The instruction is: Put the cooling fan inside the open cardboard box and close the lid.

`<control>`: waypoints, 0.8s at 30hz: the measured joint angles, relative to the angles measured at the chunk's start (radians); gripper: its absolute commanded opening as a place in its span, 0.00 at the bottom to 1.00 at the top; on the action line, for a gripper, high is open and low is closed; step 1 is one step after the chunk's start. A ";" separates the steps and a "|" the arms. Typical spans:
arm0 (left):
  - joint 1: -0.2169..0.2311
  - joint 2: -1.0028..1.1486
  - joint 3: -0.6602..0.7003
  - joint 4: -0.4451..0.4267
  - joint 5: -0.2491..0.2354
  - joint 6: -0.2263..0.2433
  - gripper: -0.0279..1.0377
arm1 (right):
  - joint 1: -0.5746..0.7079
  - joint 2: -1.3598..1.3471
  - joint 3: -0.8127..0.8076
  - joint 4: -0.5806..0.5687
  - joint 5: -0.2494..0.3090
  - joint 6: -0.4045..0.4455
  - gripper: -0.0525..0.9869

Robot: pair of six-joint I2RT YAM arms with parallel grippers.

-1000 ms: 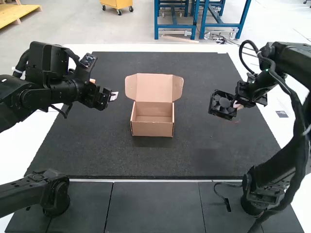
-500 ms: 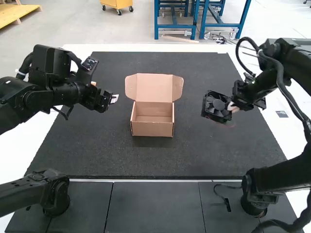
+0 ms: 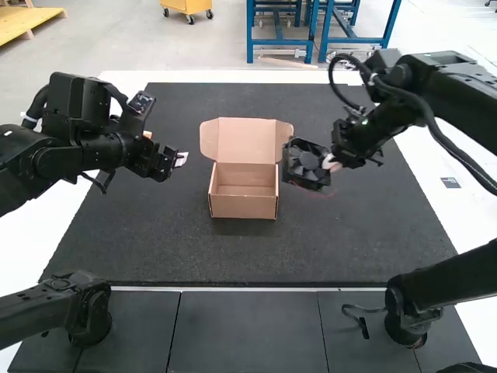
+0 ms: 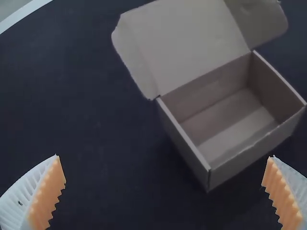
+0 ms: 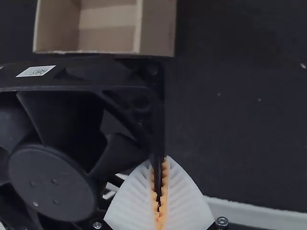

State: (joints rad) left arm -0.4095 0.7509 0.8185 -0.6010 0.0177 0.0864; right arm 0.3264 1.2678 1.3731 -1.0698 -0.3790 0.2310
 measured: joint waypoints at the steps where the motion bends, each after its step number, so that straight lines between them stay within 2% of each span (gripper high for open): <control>1: 0.000 -0.005 0.000 -0.003 0.000 0.000 0.94 | 0.024 0.009 0.000 0.012 0.000 0.014 0.03; 10: 0.000 -0.064 -0.006 -0.027 -0.004 0.000 0.94 | 0.198 0.106 0.066 0.075 0.009 0.108 0.03; 24: 0.000 -0.071 -0.005 -0.013 -0.018 0.000 0.94 | 0.324 0.252 0.137 0.153 0.142 0.168 0.03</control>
State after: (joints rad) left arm -0.4095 0.6796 0.8131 -0.6140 -0.0006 0.0860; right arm 0.6502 1.5196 1.5105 -0.9173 -0.2375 0.3992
